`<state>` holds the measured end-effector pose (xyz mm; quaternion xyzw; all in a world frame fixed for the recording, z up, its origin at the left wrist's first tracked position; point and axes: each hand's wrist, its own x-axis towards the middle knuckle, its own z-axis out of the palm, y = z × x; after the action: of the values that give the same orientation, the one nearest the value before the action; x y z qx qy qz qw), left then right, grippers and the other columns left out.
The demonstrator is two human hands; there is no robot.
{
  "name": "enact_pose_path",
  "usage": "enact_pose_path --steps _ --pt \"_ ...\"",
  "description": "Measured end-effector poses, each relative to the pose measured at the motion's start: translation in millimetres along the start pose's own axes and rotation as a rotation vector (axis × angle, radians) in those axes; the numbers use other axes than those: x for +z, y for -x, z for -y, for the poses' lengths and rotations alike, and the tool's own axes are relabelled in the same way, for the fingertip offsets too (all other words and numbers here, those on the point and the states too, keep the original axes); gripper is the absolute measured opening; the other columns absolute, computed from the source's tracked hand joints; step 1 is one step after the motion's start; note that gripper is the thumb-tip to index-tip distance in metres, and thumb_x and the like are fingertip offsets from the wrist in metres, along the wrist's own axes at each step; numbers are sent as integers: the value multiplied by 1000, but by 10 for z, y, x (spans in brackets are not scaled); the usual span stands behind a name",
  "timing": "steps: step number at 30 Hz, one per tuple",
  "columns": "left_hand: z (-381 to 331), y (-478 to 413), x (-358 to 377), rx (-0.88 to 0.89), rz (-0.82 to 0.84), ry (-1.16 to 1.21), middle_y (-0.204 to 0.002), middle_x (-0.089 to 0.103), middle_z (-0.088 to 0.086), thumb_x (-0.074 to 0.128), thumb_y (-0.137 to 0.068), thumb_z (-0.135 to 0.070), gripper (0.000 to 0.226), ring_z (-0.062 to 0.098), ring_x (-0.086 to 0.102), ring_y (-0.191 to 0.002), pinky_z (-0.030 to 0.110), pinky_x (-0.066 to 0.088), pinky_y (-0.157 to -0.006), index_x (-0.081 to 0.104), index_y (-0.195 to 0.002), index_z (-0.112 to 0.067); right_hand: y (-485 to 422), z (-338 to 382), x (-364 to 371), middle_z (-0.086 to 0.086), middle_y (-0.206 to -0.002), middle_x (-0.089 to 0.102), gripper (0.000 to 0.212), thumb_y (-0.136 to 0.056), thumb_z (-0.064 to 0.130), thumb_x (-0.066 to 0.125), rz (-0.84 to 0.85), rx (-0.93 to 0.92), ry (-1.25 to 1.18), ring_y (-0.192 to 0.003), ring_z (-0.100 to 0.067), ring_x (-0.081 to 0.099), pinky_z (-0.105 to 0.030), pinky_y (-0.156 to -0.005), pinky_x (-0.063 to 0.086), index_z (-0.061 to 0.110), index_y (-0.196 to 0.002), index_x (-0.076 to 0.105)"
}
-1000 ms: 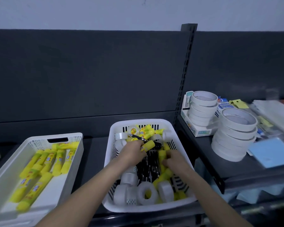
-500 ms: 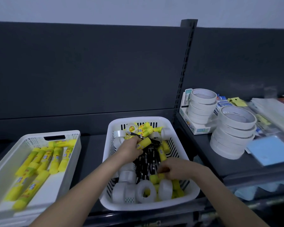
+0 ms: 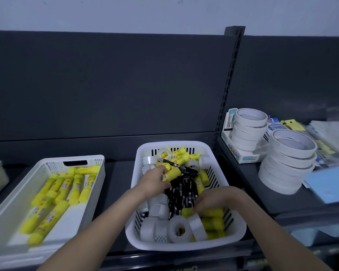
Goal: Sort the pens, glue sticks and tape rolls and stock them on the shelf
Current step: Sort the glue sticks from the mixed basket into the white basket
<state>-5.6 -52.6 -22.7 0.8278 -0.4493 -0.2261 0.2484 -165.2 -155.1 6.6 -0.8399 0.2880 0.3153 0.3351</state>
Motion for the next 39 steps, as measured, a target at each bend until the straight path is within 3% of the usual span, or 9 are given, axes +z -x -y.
enact_pose_path --steps 5,10,13,16,22,28,33,37,39 --pt "22 -61 17 -10 -22 34 -96 53 7 60 -87 -18 25 21 51 -78 25 38 -61 53 -110 -10 2 -48 8 -3 -153 24 62 -90 32 57 -16 -2 -233 -140 -24 25 -36 -109 30 13 -143 31" --pt "21 -111 -58 -21 -136 42 -70 48 1 58 -86 -13 11 21 45 -73 23 29 -49 51 -78 -14 -28 -193 33 -5 -126 49 54 -81 9 67 -171 -72 -584 -110 -23 56 -35 -93 51 12 -130 45" --pt "4 -195 -122 -47 -207 7 -88 55 8 51 -86 -6 20 27 50 -85 27 32 -61 52 -106 -7 -37 -200 -9 -9 -103 61 32 -85 4 61 -337 -184 -774 -80 -22 64 -30 -71 56 12 -115 52" --pt "-1 -337 -167 -43 -159 -118 -111 59 17 53 -82 -3 38 32 55 -102 30 38 -69 48 -119 -5 -98 -145 -37 -7 -86 62 16 -86 3 58 -533 -200 -831 -73 -22 63 -36 -69 54 14 -97 57" --pt "-31 -500 -125 -54 -74 -179 -97 65 12 65 -73 -11 26 28 60 -91 28 44 -69 63 -98 -10 -167 -129 66 -12 -88 64 12 -87 4 58 -607 -214 -1060 -73 -25 65 -36 -67 51 6 -99 59" --pt "-105 -522 53 10 -124 -209 -103 64 12 59 -78 -16 26 30 60 -97 34 51 -77 61 -104 -14 -111 -87 96 -13 -87 65 15 -87 1 58 -637 -272 -1167 -66 -23 65 -33 -62 50 5 -101 59" --pt "-101 -442 -60 109 -252 188 -79 69 8 66 -62 -33 23 24 62 -79 36 50 -74 66 -73 -12 -5 -109 146 -12 -85 66 18 -86 1 59 -639 -309 -1168 -67 -23 66 -32 -60 52 6 -103 60" --pt "-214 -114 -355 143 -367 436 -50 58 -11 71 -74 -20 28 2 53 -54 16 42 -61 53 -53 -19 11 -32 193 -9 -83 65 18 -86 -2 57 -637 -368 -1161 -70 -21 66 -26 -51 48 11 -98 59" --pt "-197 65 -486 119 -413 540 -59 58 -6 71 -80 -18 31 8 53 -59 28 44 -65 53 -54 -20 -28 71 224 -8 -80 66 19 -85 -3 56 -631 -401 -1155 -71 -22 65 -26 -51 47 12 -94 60"
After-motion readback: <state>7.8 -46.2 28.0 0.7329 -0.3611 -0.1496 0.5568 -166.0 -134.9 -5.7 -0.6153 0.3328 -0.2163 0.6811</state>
